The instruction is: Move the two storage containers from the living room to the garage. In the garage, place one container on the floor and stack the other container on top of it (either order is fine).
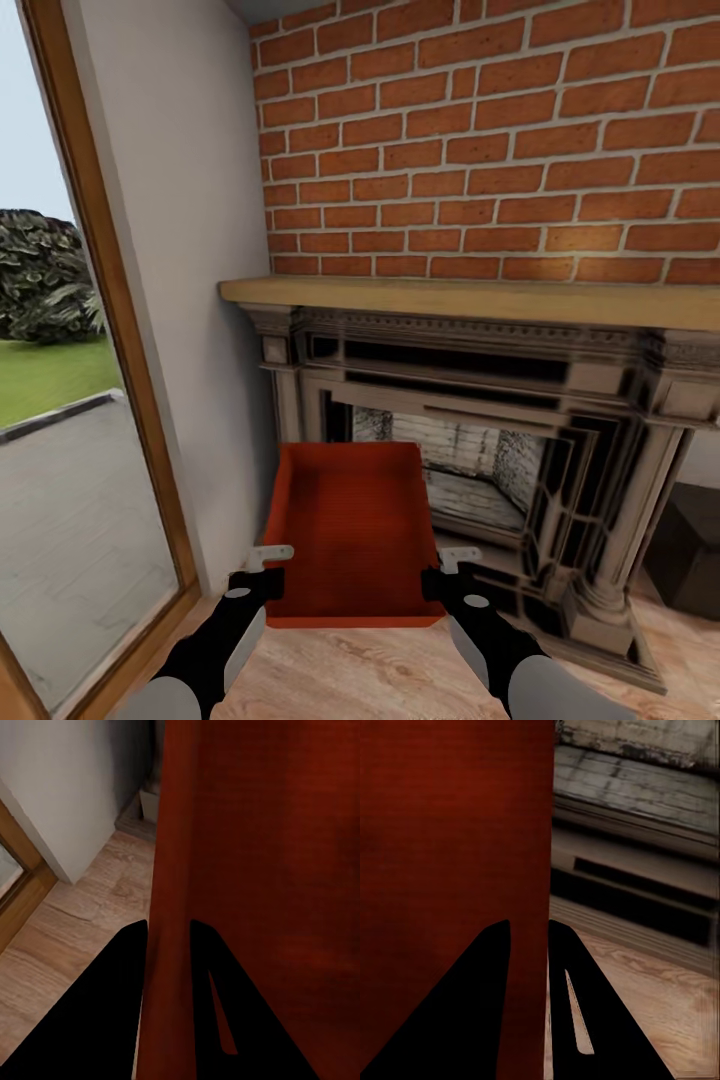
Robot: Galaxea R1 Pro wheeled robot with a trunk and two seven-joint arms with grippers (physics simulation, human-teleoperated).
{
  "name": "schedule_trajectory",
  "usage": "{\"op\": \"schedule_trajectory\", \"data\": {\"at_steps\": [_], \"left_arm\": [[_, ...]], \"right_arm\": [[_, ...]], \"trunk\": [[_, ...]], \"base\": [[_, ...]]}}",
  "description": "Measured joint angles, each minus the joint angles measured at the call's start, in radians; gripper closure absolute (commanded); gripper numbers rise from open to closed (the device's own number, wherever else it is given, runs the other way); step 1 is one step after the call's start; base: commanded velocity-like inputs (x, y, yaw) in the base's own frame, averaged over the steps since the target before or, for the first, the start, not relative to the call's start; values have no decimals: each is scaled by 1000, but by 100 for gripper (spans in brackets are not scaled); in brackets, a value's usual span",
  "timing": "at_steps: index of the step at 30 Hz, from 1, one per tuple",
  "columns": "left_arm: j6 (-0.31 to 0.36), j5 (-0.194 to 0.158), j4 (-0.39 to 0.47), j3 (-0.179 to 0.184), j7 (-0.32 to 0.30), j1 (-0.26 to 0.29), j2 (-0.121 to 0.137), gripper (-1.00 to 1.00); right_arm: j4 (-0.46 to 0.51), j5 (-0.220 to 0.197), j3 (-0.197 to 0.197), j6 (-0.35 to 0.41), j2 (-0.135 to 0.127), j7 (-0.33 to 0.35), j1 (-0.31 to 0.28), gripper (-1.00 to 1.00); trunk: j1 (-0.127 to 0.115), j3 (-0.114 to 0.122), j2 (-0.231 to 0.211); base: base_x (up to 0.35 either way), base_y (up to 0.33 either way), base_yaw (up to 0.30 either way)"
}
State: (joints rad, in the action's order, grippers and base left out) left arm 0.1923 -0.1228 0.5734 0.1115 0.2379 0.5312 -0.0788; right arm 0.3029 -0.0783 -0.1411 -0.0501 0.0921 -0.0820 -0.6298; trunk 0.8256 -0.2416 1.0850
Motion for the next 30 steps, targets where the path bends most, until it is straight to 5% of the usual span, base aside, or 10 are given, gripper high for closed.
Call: {"op": "schedule_trajectory", "data": {"at_steps": [30], "left_arm": [[-1, 0, -1, 0, 0, 0, 0, 100]], "right_arm": [[0, 0, 0, 0, 0, 0, 0, 100]], "trunk": [[0, 0, 0]], "base": [[0, 0, -261]]}}
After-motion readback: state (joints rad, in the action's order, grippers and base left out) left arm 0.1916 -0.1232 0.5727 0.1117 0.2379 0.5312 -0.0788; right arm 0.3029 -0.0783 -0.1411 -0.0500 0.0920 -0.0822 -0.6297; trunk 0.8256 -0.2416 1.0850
